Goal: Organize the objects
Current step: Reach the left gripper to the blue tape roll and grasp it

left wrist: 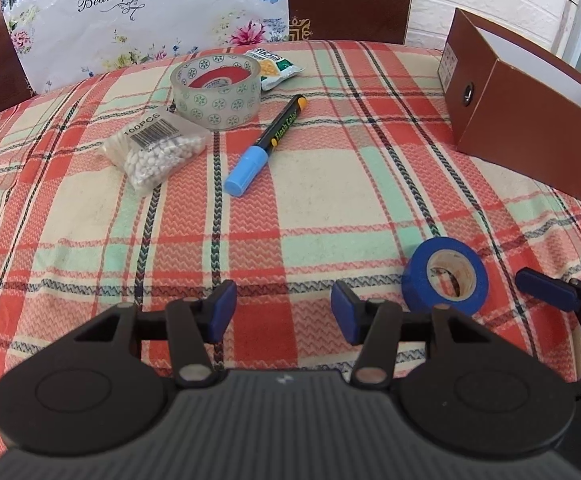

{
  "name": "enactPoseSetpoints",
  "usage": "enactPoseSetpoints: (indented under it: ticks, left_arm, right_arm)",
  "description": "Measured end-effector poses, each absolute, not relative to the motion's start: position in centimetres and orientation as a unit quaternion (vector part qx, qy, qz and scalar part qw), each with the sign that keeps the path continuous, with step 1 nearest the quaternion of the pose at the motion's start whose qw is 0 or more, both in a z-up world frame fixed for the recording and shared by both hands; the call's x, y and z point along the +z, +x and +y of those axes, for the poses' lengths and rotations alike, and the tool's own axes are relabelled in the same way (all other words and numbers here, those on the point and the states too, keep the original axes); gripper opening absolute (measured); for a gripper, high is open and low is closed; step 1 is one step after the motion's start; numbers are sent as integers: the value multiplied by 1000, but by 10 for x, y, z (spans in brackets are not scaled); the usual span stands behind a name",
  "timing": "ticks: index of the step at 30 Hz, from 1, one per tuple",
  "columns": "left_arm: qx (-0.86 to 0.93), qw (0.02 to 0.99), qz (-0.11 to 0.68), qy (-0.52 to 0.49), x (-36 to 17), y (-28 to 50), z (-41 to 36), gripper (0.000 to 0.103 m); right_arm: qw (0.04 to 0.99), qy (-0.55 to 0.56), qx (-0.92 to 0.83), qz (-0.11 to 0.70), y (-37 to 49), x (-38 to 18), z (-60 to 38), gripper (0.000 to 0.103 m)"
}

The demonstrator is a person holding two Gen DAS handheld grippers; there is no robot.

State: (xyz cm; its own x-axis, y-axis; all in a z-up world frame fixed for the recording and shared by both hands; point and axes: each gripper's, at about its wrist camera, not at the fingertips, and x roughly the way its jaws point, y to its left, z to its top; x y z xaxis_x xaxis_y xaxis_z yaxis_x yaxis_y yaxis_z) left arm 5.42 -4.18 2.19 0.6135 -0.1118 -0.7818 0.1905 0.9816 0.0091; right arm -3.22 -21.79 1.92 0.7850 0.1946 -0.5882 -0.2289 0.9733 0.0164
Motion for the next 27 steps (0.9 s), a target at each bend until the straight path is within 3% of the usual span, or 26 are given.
enactPoseSetpoints:
  ticks: [12,16,24,25,27]
  left_arm:
    - [-81,895,437,42,17,55,-39,57]
    - [-104,890,443,17,21,54,-37,56]
    - [-197,870,452,-17,36,59,-64,55]
    - [-202,867,454,-15,35,61,-69,54]
    - [-212,861,463,2,29,65,-81,39]
  right_arm:
    - [943,-34,113,310,-33,19,-216,89]
    - [944,-43,119,305,-35,19,-214,80]
    - [942,-50,122,308,-33,20,-211,78]
    - [941,-51,123,310,-31,20,-210,78]
    - [940,-56,126,313,-28,22,-208,75]
